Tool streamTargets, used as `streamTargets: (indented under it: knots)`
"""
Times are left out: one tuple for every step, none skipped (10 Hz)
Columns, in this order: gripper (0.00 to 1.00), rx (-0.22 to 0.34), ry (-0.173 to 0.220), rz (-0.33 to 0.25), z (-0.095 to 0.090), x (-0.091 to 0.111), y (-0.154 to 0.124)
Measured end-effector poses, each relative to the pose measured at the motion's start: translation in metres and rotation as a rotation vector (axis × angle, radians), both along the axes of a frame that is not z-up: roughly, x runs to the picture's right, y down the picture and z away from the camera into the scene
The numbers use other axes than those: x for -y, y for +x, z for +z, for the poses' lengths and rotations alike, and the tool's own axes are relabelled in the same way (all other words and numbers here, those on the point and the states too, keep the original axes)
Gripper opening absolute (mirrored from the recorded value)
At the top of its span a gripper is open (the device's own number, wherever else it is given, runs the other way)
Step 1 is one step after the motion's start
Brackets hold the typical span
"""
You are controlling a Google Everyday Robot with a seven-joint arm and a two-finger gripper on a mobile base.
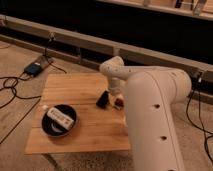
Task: Place the pepper in the ceramic cup
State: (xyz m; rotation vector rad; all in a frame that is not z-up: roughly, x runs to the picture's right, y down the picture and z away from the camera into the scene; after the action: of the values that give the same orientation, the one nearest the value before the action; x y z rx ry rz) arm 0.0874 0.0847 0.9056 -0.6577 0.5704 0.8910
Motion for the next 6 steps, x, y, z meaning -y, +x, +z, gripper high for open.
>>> streamTargets:
  knots:
    - [0.65, -0.002, -0.001, -0.003, 0.0010, -0.0005, -0.0001]
    - [0.63, -0.003, -0.002, -0.006, 0.0018, -0.0011, -0.0002]
    - [0.54, -0.005, -0.003, -0.010, 0.0026, -0.0017, -0.0003]
    - [0.43, -0.006, -0.004, -0.012, 0.0032, -0.0021, -0.0006]
    - [0.35, -0.006, -0.004, -0.012, 0.0034, -0.0022, -0.0011]
    - [0.25, -0.006, -0.005, -0.013, 0.0036, -0.0026, -0.0016]
